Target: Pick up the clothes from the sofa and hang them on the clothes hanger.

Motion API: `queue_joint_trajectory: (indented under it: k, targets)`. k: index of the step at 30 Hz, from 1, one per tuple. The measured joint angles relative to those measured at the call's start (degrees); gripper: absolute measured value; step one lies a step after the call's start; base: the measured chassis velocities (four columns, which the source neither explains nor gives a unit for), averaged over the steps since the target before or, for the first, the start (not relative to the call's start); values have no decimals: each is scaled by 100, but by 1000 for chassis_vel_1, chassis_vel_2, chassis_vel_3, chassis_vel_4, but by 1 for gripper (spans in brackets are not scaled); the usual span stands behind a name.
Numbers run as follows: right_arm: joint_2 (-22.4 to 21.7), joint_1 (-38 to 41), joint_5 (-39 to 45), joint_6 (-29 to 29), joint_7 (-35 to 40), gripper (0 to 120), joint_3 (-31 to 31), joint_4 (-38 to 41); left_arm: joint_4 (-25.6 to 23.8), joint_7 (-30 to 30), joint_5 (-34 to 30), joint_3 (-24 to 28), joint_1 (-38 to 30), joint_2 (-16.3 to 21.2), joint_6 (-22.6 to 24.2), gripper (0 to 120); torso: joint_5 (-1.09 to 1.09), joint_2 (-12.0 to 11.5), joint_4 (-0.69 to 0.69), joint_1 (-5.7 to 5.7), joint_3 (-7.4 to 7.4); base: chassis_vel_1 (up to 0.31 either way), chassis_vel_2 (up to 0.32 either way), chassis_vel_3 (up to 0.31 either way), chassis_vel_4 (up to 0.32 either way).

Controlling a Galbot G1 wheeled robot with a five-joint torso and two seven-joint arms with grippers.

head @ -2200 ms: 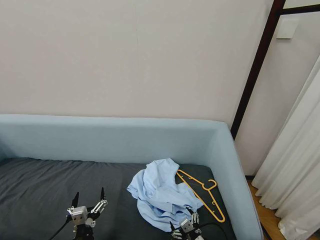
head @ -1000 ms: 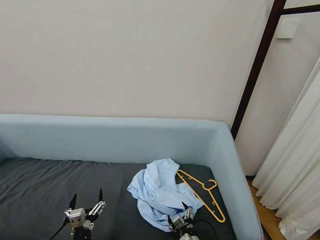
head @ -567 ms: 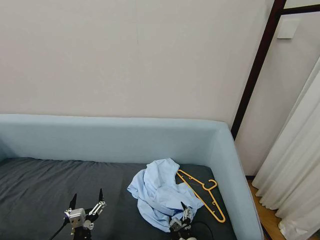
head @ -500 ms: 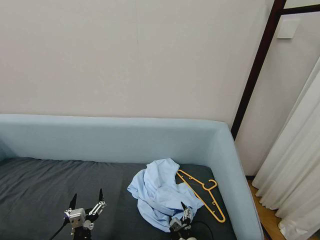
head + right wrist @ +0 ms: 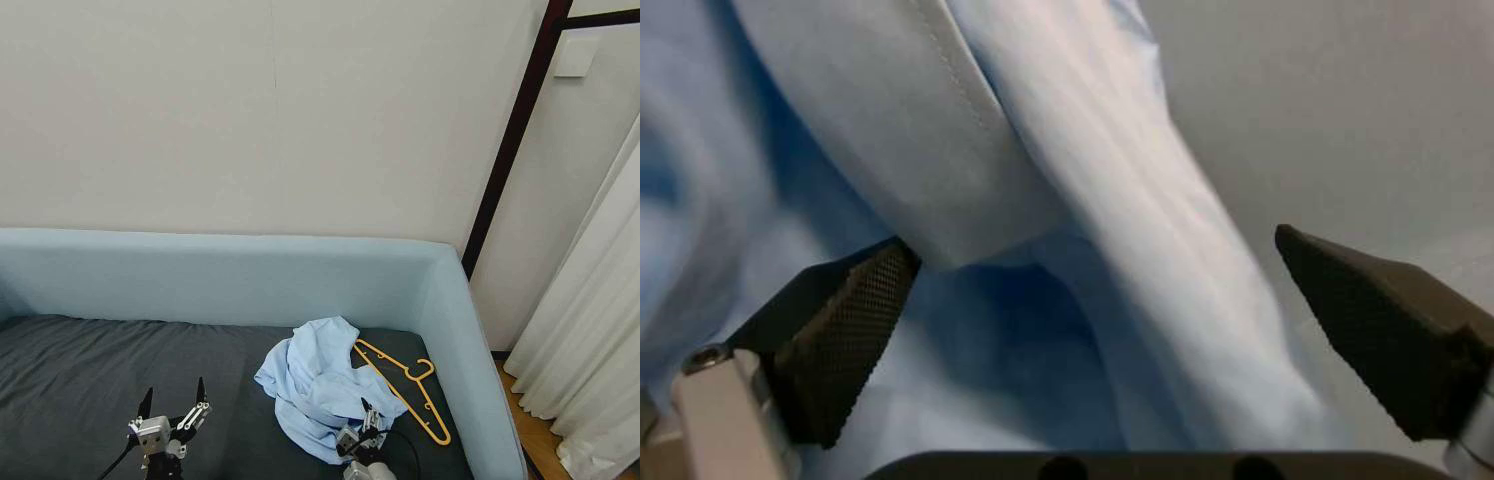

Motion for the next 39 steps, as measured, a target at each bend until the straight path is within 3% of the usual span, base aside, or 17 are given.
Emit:
queue_joint_trajectory:
  k: [12,23,39]
  targets:
    - [-480,-212,303,403,93,100,-77,1073,48,0,-4,69,-44,11,-18,100,1,0,0,0,0,0,0,0,0]
    - [-185,7,91,1107,36,100,125,413,20,0,-7,23,18,75,-36,100,1,0,1,0,0,0,0,0,0]
    - [-375,-41,-345,1533,22,41,257,620,169,0,-17,84,-131,14,-53,100,1,0,0,0,0,0,0,0,0]
